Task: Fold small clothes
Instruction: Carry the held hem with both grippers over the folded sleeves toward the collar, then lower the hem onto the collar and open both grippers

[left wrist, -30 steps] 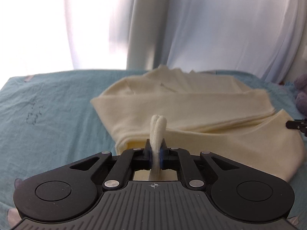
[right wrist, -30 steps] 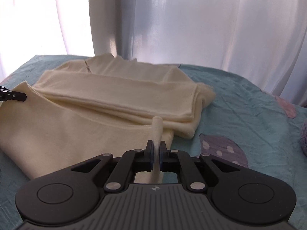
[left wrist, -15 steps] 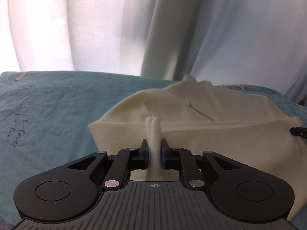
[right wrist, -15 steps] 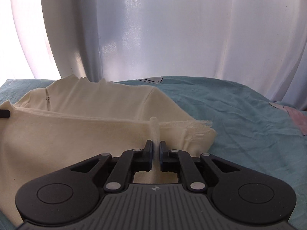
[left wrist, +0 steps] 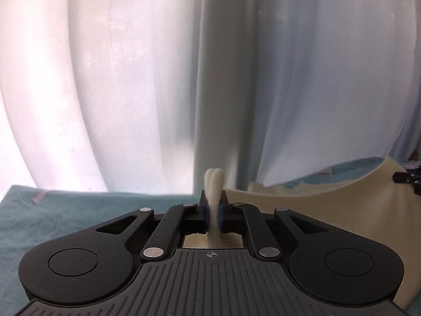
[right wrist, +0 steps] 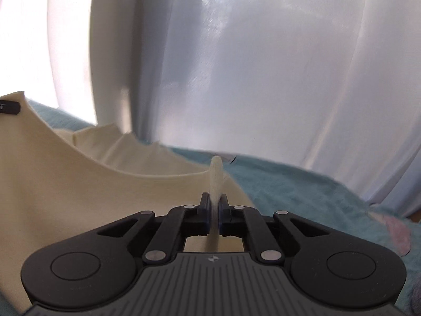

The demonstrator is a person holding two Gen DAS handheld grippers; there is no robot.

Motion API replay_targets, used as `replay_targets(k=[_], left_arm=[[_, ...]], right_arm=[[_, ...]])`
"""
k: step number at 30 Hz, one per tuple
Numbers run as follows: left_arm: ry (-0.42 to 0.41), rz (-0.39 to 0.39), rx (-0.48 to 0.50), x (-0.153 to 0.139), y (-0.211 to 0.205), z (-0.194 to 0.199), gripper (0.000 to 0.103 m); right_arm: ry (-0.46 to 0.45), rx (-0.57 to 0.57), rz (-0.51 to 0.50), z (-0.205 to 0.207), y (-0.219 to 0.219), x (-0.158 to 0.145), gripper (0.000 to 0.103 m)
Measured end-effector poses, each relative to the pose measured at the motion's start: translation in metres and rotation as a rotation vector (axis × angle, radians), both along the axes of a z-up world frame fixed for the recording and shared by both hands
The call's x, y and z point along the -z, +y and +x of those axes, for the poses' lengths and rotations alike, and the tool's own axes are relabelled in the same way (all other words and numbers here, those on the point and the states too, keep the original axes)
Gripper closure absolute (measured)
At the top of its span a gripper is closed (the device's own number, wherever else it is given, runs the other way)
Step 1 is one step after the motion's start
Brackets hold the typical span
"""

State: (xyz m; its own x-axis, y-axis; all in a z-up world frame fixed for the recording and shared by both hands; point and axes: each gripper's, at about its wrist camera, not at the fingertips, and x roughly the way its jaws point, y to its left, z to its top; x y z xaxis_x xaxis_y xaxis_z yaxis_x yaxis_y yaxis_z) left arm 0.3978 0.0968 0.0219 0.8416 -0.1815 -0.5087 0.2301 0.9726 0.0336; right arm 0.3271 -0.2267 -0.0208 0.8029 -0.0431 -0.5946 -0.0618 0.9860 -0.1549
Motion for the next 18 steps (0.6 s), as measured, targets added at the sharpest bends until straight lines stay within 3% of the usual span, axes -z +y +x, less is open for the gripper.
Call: replay_targets(k=[4, 7, 10, 13, 15, 17, 18], left_arm=[[-0.04, 0.055, -0.097, 0.011, -0.018, 0.05, 0.094], [0.005, 0.097, -0.136, 0.037, -0.034, 0.073, 0.094], [0.047, 0.149, -0.175, 0.065, -0.046, 0.084, 0.094], [0.094, 0.143, -0.201, 0.084, -0.046, 0.09, 0.092], [0.124, 0.146, -0.22, 0.091, -0.045, 0.093, 0.084], [0.131, 0.142, -0.243, 0.091, -0.042, 0.095, 0.066], [0.127, 0.138, -0.256, 0.088, -0.04, 0.095, 0.06]], right_arm=[[-0.075, 0.13, -0.006, 0.044, -0.004, -0.005, 0.098], [-0.063, 0.187, 0.019, 0.069, -0.003, 0.01, 0.098], [-0.047, 0.201, -0.024, 0.08, 0.003, 0.03, 0.098], [-0.017, 0.219, -0.062, 0.085, 0.006, 0.047, 0.098], [-0.002, 0.23, -0.072, 0.087, 0.004, 0.056, 0.097], [0.024, 0.243, -0.076, 0.092, 0.005, 0.062, 0.095], [0.034, 0.247, -0.074, 0.092, 0.002, 0.064, 0.089]])
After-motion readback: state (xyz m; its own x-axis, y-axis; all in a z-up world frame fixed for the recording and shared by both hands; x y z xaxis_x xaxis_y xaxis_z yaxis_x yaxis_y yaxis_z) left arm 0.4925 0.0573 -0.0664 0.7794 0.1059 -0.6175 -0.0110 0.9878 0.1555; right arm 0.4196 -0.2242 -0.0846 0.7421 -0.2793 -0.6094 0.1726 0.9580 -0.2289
